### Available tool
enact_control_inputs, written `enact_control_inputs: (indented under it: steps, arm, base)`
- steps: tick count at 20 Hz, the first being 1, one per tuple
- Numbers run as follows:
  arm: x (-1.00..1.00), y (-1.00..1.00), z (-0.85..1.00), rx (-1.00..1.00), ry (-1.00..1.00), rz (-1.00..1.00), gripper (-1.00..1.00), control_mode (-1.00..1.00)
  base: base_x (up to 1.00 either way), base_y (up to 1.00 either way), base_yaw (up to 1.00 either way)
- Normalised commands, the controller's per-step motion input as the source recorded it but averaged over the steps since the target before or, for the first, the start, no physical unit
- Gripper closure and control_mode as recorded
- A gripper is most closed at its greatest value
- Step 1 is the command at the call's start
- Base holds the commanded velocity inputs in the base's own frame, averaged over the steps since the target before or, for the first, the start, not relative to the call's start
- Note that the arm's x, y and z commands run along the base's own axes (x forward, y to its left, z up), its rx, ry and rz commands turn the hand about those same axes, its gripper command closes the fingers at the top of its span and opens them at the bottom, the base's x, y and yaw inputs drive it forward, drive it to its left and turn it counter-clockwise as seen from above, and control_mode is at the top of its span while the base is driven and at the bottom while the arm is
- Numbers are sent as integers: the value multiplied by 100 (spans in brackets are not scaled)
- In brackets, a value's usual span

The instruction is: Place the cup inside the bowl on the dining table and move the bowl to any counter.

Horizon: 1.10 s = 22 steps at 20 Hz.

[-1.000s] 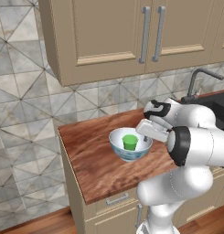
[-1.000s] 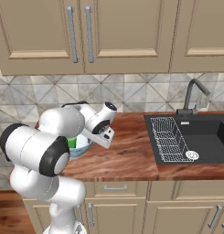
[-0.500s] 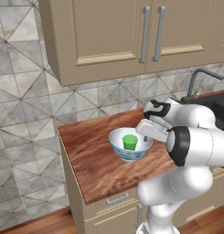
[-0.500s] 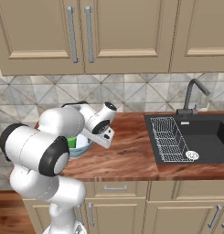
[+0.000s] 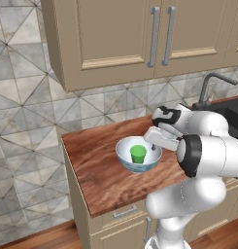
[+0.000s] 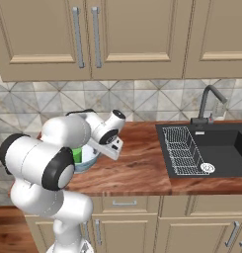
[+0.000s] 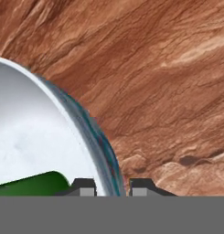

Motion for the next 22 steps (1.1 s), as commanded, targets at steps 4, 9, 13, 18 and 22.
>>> enact_control_inputs:
  steps: [4, 9, 13, 18, 22]
  arm:
    - [0, 0, 1, 0, 0, 0, -100, -100]
    - [-6, 1, 14, -2, 0, 0, -100, -100]
    - [-2, 3, 7, -7, 0, 0, -100, -100]
    - [-25, 0, 17, -4, -2, 0, -100, -100]
    - [-35, 0, 25, 0, -7, 0, -100, -100]
  base:
    - [0, 0, 0]
    - [0, 0, 0]
    - [0, 0, 0]
    - [0, 0, 0]
    - [0, 0, 0]
